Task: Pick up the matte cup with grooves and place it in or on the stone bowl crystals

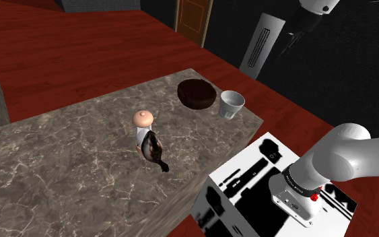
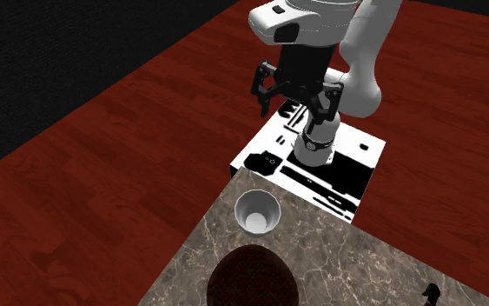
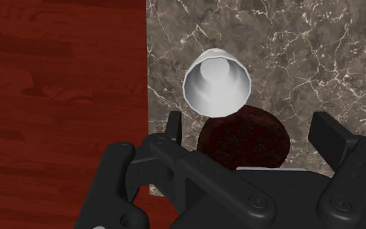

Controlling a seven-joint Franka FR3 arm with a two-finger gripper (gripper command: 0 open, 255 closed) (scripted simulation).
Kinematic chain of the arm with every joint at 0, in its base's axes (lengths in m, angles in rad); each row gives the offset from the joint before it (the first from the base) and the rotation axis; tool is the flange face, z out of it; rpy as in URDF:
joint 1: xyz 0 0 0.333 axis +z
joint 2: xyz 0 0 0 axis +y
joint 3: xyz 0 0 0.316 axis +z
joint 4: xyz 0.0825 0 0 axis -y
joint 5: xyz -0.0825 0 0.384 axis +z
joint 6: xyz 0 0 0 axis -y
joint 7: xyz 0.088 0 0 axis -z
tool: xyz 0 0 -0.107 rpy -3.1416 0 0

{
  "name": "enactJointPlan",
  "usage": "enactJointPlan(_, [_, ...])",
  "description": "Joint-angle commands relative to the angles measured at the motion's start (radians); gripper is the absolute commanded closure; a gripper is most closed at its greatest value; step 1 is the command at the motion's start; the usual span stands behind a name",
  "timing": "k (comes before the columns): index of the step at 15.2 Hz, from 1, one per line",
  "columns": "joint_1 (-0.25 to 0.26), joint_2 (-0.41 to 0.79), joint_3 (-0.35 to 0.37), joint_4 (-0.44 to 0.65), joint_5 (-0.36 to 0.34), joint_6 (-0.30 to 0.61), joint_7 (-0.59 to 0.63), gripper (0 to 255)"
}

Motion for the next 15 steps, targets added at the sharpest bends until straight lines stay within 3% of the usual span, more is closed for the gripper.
enactJointPlan(1, [0.0,0.0,0.0,0.0,0.0,0.0,0.0,0])
enactJointPlan(8, [0.014,0.061,0.071,-0.176,-0.013,0.219,0.061,0])
enactJointPlan(15, [0.019,0.201,0.145,-0.294,-0.041,0.453,0.138,0])
